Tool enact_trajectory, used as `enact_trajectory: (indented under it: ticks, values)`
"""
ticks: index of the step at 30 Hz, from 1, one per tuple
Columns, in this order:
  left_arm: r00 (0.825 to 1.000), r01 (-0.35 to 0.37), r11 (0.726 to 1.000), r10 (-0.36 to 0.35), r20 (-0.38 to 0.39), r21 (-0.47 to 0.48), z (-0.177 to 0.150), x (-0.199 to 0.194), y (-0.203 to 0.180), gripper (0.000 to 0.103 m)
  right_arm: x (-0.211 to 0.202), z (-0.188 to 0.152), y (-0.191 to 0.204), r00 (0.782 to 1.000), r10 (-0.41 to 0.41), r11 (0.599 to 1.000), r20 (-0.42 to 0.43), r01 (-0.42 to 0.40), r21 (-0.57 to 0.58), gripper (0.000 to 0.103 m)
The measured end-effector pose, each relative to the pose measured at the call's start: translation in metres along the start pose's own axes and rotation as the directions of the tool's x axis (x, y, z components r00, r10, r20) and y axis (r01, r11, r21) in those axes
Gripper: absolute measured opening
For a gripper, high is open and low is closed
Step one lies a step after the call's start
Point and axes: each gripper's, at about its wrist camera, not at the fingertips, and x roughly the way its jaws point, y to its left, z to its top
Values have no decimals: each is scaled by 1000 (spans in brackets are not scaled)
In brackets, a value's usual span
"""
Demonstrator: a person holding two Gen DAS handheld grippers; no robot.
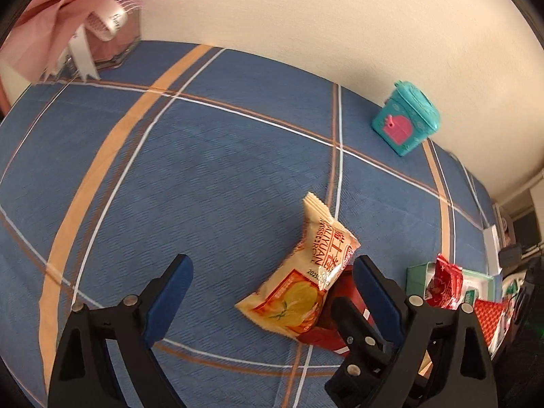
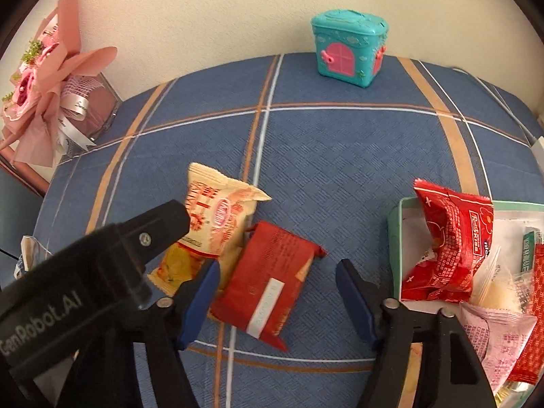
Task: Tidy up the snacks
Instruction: 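Grasp the yellow cream bun bag with the left tool while the right tool grasps the red box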
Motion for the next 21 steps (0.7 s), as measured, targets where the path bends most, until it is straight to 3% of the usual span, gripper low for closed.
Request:
enact_trajectory:
  ticks: [6,9,15,21]
  values:
    - [999,18,1000,-18,-31,3,-2,12,-4,73,2,1,-8,999,34,999,-9,-33,17,57]
    - [998,39,999,-39,-48,-3,-4,16,-5,65,4,0,-11,998,52,998,-21,-52,33,46]
    - [996,63,998,-62,-56,12,-7,19,-12,41,4,-1,-17,998,51,997,-24,-50,56,44]
    - [997,63,998,-61,-53,28,-8,16,-15,30,1,-3,-18,998,53,997,-26,-52,58,43]
